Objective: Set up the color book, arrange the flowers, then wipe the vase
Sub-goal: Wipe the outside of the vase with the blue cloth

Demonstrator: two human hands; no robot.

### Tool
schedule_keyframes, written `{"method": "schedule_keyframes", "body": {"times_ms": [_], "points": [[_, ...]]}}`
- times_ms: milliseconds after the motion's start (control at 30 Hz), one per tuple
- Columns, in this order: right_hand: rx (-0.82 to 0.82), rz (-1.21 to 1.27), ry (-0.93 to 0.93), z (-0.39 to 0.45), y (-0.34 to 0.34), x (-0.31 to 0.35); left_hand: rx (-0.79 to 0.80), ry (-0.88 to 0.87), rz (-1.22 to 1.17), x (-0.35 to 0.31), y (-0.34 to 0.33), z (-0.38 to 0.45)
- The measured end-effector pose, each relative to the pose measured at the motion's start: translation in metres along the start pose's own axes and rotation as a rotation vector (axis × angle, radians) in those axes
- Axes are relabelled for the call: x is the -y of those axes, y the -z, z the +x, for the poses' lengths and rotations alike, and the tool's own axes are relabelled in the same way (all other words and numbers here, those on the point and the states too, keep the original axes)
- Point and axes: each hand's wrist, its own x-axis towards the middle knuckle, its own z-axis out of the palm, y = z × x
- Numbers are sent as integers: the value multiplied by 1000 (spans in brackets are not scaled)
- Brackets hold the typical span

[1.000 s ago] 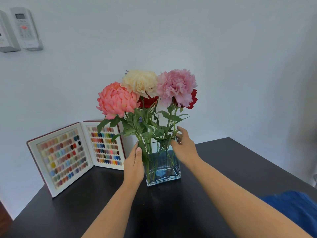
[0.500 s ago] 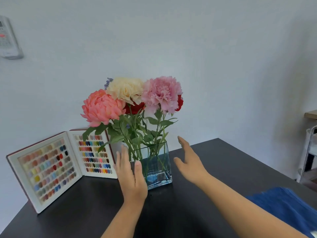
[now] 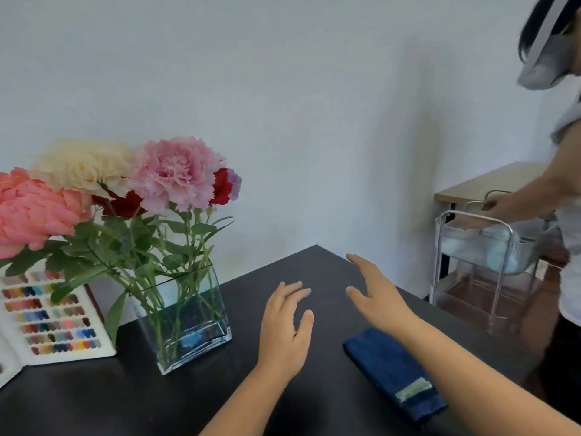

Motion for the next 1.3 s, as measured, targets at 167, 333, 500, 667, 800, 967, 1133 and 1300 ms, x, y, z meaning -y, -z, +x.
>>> {"method": "schedule_keyframes", "body": {"times_ms": [167, 333, 500, 667, 800, 967, 1133, 1300], "points": [[77, -158, -99, -23, 17, -39, 212, 17, 76, -10, -45, -3], [218, -334, -186, -49, 16, -66, 343, 68, 253, -15, -75, -9], [250, -574, -231, -65, 11, -79, 451, 147, 380, -15, -90, -18], [241, -675, -294, -67, 6, -81, 467, 158, 391, -15, -92, -20], [260, -712, -323, -70, 3, -81, 412, 145, 320, -19, -90, -20], [289, -680, -288, -73, 5, -79, 350, 304, -43, -26, -86, -14], [295, -575, -165, -74, 8, -72, 281, 364, -223, -35, -74, -5], [228, -233, -93, -67, -4, -47, 215, 258, -222, -49, -48, 9]]}}
